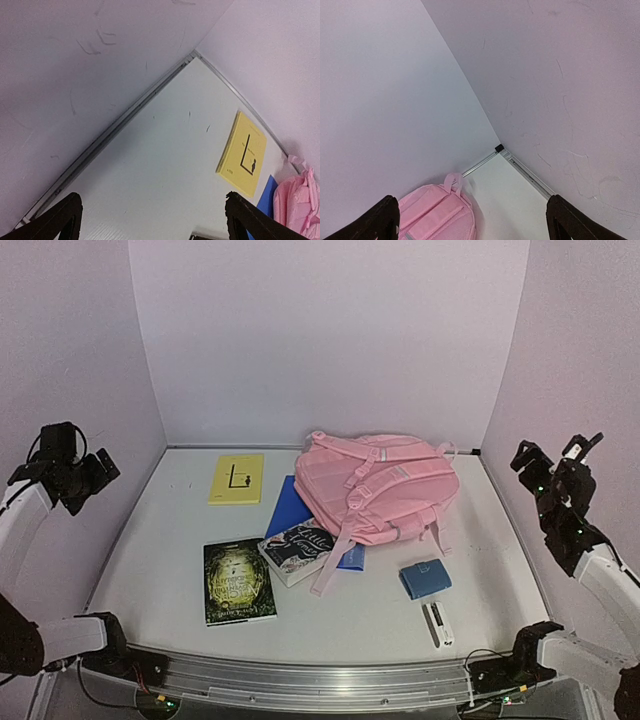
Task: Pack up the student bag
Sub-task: Pick up the student bag at the center of the board.
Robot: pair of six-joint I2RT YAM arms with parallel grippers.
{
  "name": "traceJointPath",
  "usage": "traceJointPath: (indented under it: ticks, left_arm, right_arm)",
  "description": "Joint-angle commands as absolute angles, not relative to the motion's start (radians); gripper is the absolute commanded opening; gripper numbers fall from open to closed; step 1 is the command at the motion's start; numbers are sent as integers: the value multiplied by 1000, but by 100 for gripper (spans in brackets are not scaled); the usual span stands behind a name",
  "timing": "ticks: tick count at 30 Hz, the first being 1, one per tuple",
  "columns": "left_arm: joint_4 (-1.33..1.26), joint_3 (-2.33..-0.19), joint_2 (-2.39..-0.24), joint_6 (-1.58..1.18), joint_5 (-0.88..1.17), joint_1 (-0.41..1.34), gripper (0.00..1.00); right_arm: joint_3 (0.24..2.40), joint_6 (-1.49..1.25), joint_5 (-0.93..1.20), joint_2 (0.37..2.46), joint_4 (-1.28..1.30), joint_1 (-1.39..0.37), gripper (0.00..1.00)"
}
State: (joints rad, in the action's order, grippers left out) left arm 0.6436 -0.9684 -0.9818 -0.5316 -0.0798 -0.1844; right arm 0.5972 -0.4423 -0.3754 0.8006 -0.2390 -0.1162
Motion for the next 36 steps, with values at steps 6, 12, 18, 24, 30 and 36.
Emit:
traceJointPath:
  ticks: [6,12,18,24,30,36]
  left_arm:
    - [802,-1274,-1094,-383,137,-186,100]
    - [612,-1244,-1087,-327,281,-187,100]
    - [541,-1181,-1126,-341,321,-186,100]
    - [497,-1086,-1091,-354,356,-185,100]
    - [504,-1088,-1089,-349,352,-186,100]
    - [498,-1083,-1103,-358,380,-185,100]
  right_arm:
    - [667,-428,-139,951,-175,-113,98]
    - [751,-501,80,1171,-182,-113,98]
    - [864,-609,193,1456,-190,-112,98]
    - [960,-718,236,1676,-230,-83,98]
    - [992,-789,368,1796,-324,-12,98]
    - [1016,-823,512,1903,-426,-8,84]
